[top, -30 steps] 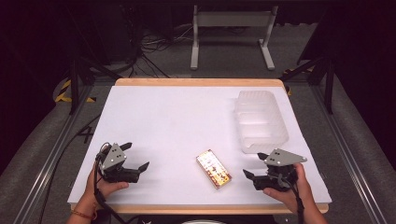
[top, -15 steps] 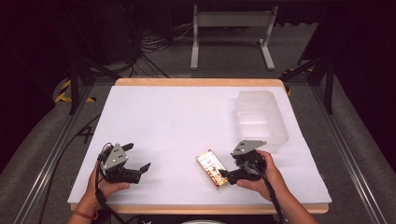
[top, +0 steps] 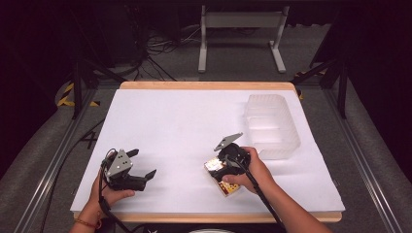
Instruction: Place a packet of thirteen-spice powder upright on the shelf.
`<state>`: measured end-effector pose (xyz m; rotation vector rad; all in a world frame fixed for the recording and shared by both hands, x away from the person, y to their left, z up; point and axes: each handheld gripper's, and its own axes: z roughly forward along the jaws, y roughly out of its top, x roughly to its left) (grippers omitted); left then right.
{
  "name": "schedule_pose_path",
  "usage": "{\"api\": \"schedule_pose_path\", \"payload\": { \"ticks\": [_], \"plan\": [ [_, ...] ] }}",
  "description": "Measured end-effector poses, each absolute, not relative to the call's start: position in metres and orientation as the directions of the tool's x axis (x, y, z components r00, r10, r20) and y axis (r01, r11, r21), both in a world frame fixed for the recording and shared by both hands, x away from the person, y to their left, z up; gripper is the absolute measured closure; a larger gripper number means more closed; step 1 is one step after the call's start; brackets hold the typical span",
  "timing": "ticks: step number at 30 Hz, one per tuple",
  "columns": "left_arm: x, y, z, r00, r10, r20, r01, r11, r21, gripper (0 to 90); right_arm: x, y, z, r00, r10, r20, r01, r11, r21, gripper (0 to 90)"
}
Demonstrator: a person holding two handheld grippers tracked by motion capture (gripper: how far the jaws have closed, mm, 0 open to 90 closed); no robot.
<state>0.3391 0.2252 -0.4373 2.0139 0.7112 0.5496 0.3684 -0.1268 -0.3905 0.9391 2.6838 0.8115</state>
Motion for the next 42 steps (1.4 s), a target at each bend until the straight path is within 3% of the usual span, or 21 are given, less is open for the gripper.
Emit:
{"api": "schedule_pose_path", "payload": {
  "ticks": [11, 25, 42],
  "plan": [
    [0.339, 0.225, -0.437, 0.738, 0.667, 0.102, 0.270, -0.431, 0.861, 6.9, 0.390, -0.107, -0.404, -0.743, 0.669, 0.014, 0.601, 0.659, 0.453, 24.4],
    [0.339, 0.225, -0.438, 0.741, 0.665, 0.098, 0.271, -0.429, 0.862, 6.9, 0.400, -0.101, -0.417, -0.698, 0.715, 0.039, 0.663, 0.625, 0.412, 25.6],
    [0.340, 0.226, -0.438, 0.738, 0.668, 0.095, 0.276, -0.427, 0.861, 6.8, 0.401, -0.091, -0.422, -0.707, 0.708, -0.007, 0.649, 0.652, 0.392, 27.8]
  ]
}}
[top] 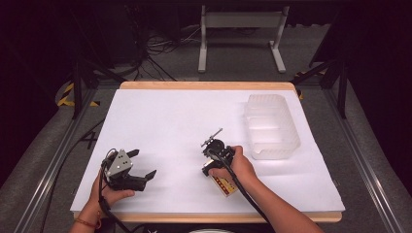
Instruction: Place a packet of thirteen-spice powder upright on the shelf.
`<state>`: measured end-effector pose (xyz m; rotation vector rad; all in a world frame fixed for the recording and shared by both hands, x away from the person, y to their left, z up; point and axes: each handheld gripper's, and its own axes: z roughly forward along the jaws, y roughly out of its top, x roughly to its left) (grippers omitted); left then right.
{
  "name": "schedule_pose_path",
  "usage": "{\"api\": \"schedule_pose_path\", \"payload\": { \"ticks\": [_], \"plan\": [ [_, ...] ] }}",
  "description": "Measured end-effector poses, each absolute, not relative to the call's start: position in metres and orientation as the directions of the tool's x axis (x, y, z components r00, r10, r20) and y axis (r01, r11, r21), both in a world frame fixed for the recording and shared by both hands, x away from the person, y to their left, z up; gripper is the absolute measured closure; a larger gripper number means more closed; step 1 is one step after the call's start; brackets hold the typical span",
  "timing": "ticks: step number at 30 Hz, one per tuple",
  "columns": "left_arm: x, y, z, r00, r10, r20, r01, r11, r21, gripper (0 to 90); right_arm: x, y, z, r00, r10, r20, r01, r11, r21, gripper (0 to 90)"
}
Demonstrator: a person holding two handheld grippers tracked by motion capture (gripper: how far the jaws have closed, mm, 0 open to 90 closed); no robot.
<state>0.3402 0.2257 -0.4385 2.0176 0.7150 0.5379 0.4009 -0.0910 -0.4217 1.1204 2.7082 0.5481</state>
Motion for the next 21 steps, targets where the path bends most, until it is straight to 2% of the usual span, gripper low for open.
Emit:
{"api": "schedule_pose_path", "payload": {
  "ticks": [9, 21],
  "plan": [
    [0.340, 0.225, -0.438, 0.736, 0.670, 0.095, 0.277, -0.426, 0.861, 6.7, 0.396, -0.094, -0.414, -0.720, 0.694, -0.003, 0.628, 0.653, 0.424, 28.4],
    [0.340, 0.225, -0.439, 0.735, 0.671, 0.094, 0.281, -0.428, 0.859, 6.7, 0.375, -0.115, -0.389, -0.738, 0.675, -0.008, 0.560, 0.618, 0.552, 29.3]
  ]
}}
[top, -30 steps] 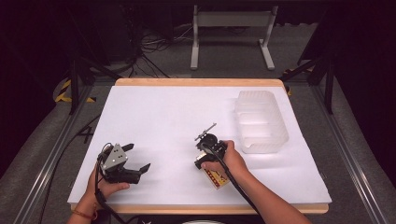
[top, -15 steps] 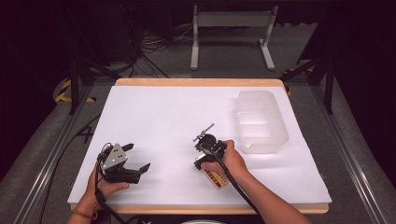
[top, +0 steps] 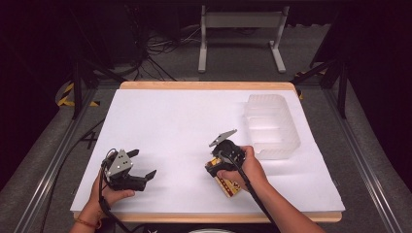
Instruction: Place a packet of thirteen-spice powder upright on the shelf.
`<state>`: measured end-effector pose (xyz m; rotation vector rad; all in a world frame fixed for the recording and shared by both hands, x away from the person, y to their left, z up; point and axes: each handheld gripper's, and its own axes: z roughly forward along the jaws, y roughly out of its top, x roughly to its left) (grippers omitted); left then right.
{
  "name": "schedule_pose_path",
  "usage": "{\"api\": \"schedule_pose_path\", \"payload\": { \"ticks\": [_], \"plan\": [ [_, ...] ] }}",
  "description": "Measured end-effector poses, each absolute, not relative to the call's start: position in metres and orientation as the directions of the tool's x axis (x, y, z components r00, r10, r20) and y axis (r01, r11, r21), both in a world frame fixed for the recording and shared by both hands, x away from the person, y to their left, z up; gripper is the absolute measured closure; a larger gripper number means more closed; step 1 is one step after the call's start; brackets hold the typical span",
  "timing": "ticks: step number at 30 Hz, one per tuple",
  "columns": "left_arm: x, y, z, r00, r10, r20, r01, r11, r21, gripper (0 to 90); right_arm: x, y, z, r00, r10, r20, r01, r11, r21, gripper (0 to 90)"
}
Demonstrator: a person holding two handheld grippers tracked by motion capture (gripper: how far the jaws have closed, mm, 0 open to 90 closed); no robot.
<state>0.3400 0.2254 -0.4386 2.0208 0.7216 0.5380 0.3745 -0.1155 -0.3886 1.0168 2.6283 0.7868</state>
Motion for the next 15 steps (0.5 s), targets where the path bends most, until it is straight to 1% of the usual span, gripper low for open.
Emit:
{"api": "schedule_pose_path", "payload": {
  "ticks": [10, 15],
  "plan": [
    [0.340, 0.226, -0.439, 0.735, 0.671, 0.093, 0.282, -0.428, 0.859, 6.7, 0.361, -0.125, -0.375, -0.751, 0.660, -0.014, 0.518, 0.603, 0.607, 30.8],
    [0.340, 0.226, -0.439, 0.734, 0.672, 0.095, 0.279, -0.426, 0.861, 6.7, 0.356, -0.133, -0.369, -0.745, 0.667, -0.004, 0.510, 0.573, 0.641, 31.5]
  ]
}}
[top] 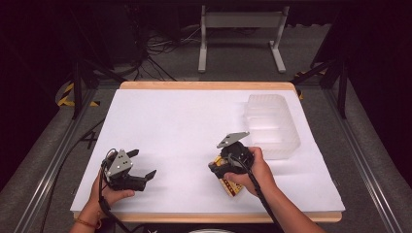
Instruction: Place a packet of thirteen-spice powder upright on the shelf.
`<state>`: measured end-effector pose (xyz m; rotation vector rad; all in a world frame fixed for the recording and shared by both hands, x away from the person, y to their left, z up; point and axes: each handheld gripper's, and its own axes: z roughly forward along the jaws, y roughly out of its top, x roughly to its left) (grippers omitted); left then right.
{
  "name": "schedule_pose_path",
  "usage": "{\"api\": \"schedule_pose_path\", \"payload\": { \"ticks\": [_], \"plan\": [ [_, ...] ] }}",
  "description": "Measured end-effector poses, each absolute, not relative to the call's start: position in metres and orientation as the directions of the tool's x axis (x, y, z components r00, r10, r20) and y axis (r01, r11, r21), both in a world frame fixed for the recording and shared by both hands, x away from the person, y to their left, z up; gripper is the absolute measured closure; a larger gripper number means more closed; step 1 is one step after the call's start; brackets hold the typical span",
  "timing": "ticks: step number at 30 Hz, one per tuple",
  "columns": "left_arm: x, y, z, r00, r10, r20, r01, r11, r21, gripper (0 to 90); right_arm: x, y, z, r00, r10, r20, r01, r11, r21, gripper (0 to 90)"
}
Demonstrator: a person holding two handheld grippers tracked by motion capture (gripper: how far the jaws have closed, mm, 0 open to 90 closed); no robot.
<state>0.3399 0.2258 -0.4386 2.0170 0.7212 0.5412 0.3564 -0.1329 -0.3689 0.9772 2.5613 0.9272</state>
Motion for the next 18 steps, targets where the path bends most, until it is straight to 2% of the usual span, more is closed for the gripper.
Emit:
{"api": "schedule_pose_path", "payload": {
  "ticks": [18],
  "plan": [
    [0.340, 0.226, -0.439, 0.732, 0.675, 0.091, 0.283, -0.423, 0.861, 6.7, 0.343, -0.155, -0.349, -0.719, 0.692, -0.060, 0.410, 0.493, 0.768, 32.4]
  ]
}}
